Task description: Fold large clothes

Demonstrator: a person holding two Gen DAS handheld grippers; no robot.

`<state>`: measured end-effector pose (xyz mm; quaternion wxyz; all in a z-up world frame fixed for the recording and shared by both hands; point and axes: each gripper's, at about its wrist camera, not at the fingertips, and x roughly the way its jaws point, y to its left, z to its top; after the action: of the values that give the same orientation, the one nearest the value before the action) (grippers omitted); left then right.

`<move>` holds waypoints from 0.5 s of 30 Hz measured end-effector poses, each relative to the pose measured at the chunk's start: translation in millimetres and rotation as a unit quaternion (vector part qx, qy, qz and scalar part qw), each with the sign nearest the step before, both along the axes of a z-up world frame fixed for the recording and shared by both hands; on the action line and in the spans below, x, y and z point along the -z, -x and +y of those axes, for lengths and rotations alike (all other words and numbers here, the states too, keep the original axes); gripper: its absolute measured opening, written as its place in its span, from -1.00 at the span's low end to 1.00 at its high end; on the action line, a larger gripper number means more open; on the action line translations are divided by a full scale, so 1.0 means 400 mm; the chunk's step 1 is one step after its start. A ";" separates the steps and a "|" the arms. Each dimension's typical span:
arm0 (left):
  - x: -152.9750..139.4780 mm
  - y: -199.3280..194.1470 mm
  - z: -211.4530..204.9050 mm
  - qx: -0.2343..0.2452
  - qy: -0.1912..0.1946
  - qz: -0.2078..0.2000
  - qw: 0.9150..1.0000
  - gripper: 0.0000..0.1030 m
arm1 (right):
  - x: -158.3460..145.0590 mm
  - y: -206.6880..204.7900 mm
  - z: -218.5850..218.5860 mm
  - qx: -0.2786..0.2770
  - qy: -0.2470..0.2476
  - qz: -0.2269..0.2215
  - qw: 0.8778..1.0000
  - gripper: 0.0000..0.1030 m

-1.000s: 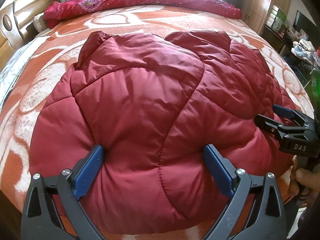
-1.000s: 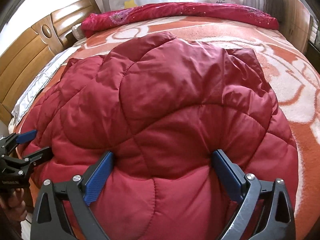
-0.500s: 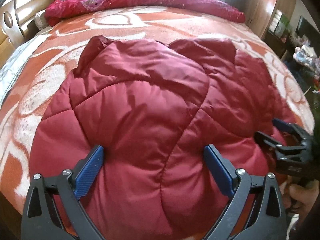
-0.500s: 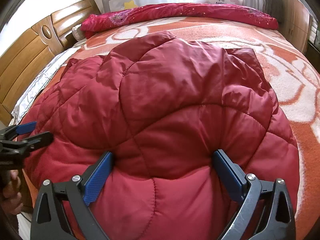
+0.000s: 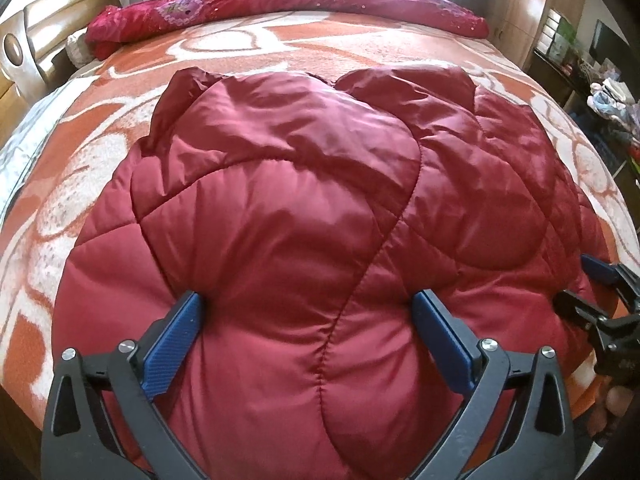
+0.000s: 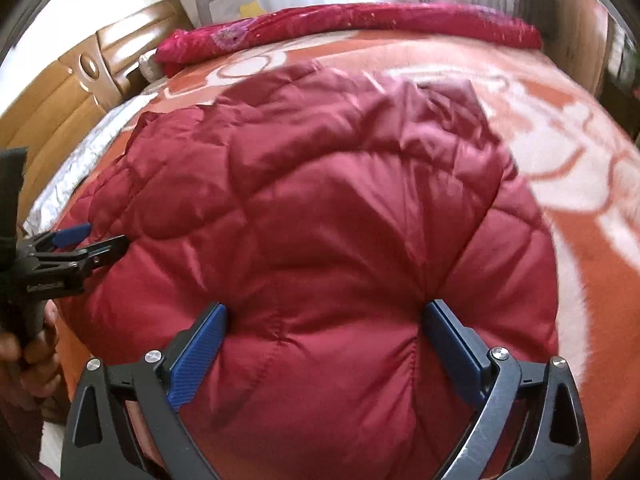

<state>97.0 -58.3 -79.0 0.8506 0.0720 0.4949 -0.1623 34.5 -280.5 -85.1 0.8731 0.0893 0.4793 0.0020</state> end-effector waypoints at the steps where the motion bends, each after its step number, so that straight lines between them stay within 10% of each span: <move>1: 0.002 0.002 -0.002 0.002 -0.002 -0.003 1.000 1.00 | 0.009 -0.002 -0.005 0.001 -0.003 -0.002 1.000 0.97; 15: -0.062 0.092 0.054 0.012 0.009 -0.020 1.000 1.00 | -0.061 0.052 0.010 -0.001 0.006 -0.025 1.000 0.95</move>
<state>60.2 -36.6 -54.0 0.8590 0.0738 0.4755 -0.1752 13.6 -276.5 -60.7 0.8854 0.0829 0.4573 0.0023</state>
